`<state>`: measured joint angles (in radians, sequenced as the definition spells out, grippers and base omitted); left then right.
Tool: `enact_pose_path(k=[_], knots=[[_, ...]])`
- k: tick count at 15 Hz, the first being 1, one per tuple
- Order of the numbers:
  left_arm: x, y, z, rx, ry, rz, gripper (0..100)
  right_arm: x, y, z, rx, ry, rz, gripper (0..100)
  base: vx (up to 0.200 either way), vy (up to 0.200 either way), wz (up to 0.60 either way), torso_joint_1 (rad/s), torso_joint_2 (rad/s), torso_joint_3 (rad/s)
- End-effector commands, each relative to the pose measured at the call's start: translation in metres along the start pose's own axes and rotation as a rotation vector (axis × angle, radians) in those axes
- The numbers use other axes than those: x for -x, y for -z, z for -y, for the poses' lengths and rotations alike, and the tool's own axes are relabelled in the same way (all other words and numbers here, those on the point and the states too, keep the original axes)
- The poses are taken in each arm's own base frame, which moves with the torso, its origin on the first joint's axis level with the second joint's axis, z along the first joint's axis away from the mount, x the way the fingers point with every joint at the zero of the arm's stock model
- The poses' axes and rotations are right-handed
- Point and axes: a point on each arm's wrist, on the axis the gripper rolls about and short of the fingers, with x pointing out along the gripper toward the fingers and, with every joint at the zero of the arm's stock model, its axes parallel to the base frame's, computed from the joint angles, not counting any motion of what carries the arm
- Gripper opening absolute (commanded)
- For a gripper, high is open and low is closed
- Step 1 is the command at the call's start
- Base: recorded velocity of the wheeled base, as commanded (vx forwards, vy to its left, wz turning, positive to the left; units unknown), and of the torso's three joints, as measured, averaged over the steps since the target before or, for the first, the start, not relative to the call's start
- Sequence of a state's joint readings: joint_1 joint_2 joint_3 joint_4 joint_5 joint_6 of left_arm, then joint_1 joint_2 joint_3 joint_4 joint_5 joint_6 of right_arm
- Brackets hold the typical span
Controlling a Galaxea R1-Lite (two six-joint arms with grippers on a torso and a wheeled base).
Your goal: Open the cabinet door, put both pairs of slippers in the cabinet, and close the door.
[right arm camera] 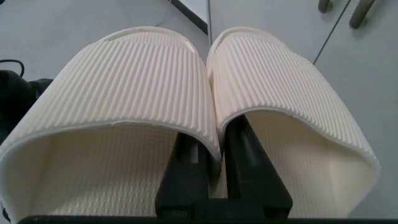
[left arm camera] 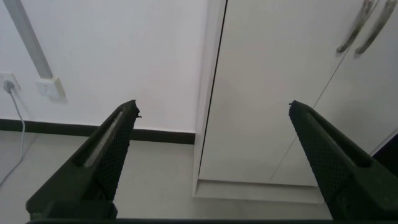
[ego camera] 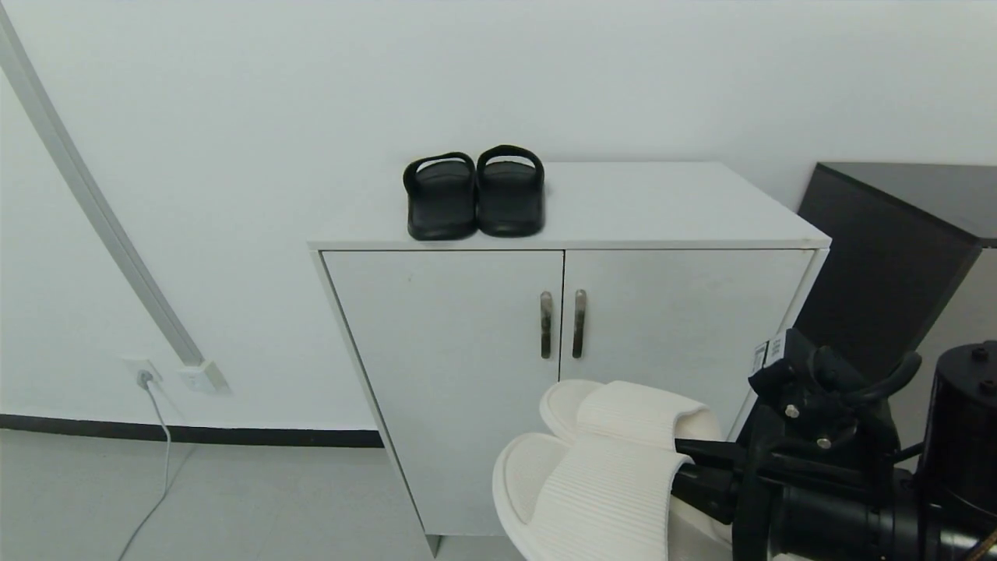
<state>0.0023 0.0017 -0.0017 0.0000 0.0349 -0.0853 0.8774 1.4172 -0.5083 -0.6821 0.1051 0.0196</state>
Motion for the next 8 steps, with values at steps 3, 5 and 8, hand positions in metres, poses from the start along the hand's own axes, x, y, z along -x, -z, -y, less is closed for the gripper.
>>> enact_pose_path(k=[3, 5, 8], knots=[[0.0000, 0.0001, 0.0000, 0.001, -0.001, 0.000, 100, -0.0034, 0.0028, 0.0004, -0.005, 0.000, -0.015, 0, 0.000, 0.000, 0.00, -0.144, 0.47, 0.331], [0.0000, 0.0001, 0.0000, 0.001, -0.001, 0.000, 100, -0.0045, 0.0036, 0.0005, -0.006, 0.000, -0.020, 0, 0.000, 0.000, 0.00, -0.129, 0.46, 0.332], [0.0000, 0.0001, 0.0000, 0.002, -0.001, 0.000, 100, -0.0051, 0.0046, 0.0006, -0.003, 0.000, -0.025, 0, 0.000, 0.000, 0.00, -0.097, 0.45, 0.351]])
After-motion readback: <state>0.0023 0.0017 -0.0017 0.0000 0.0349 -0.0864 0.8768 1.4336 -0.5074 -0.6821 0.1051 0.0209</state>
